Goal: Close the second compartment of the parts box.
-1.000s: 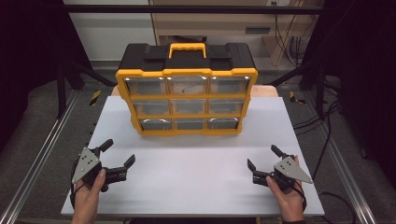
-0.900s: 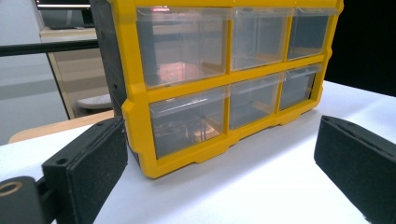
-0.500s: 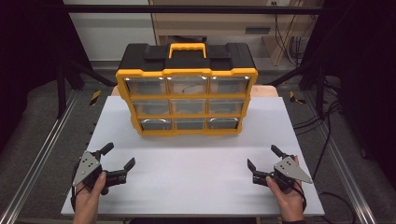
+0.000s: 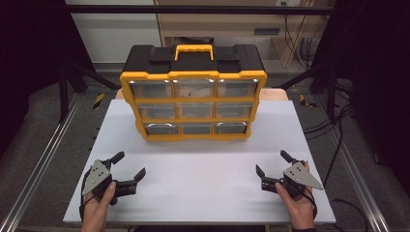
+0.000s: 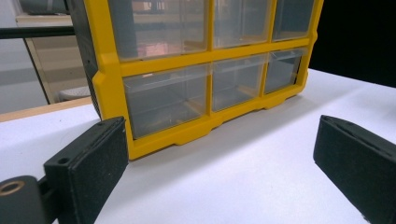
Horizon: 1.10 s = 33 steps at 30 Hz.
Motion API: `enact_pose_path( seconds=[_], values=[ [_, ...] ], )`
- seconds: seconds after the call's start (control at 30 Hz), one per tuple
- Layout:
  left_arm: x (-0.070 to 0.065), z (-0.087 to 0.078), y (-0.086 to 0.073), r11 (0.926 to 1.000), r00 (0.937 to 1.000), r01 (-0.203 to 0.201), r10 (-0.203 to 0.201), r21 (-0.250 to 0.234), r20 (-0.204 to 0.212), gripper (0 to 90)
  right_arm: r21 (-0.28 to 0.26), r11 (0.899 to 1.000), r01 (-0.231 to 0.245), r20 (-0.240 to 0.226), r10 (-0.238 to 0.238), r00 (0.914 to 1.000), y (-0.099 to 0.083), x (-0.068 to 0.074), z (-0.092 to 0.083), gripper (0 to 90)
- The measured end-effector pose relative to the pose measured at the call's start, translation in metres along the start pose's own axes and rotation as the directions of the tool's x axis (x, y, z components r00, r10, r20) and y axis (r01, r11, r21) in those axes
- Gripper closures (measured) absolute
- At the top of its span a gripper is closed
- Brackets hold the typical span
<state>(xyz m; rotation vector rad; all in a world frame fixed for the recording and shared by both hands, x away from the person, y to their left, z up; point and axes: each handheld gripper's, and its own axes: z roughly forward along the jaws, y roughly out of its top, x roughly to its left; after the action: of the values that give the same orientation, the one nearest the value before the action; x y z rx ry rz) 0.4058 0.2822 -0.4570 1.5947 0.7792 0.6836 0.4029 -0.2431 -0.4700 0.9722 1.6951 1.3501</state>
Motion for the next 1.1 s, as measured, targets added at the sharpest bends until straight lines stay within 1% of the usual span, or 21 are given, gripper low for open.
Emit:
enact_pose_path(
  seconds=[0.23,0.6,0.73,0.8,0.87,0.93,1.03,1.07,1.1],
  values=[
    [-0.001,0.002,-0.006,0.9999,1.0000,-0.002,0.001,0.010,0.005,3.0,0.000,1.000,0.000,0.001,0.000,1.0000,0.000,0.000,0.000,2.2],
    [-0.006,0.004,-0.013,0.9993,0.9995,-0.021,0.021,0.030,0.023,3.0,0.003,1.000,-0.001,0.001,0.001,1.0000,-0.001,0.000,0.000,2.2],
    [-0.011,0.005,-0.015,0.9989,0.9988,-0.028,0.026,0.039,0.041,3.0,0.003,1.000,-0.004,0.001,0.004,1.0000,-0.001,0.000,0.000,2.2],
    [-0.014,0.006,-0.017,0.9976,0.9977,-0.044,0.041,0.054,0.054,3.0,0.003,1.000,-0.007,0.000,0.007,1.0000,-0.001,0.000,0.000,2.2],
    [-0.017,0.007,-0.019,0.9974,0.9973,-0.045,0.041,0.057,0.061,2.9,0.004,1.000,-0.008,-0.001,0.008,1.0000,-0.001,-0.001,0.000,2.2],
    [-0.017,0.007,-0.020,0.9977,0.9976,-0.041,0.037,0.055,0.058,2.8,0.003,1.000,-0.008,0.000,0.008,1.0000,-0.001,-0.001,0.000,2.2],
    [-0.013,0.006,-0.019,0.9988,0.9990,-0.029,0.027,0.038,0.036,2.7,0.006,1.000,-0.013,-0.001,0.013,0.9999,-0.002,-0.001,0.000,2.3],
    [-0.010,0.004,-0.019,0.9993,0.9994,-0.023,0.022,0.029,0.026,2.7,0.000,1.000,-0.027,-0.005,0.027,0.9996,-0.002,-0.001,0.000,2.3],
    [-0.009,0.003,-0.019,0.9996,0.9996,-0.017,0.016,0.023,0.021,2.7,-0.010,0.999,-0.053,-0.008,0.053,0.9986,-0.002,-0.001,-0.001,2.3]
  ],
)
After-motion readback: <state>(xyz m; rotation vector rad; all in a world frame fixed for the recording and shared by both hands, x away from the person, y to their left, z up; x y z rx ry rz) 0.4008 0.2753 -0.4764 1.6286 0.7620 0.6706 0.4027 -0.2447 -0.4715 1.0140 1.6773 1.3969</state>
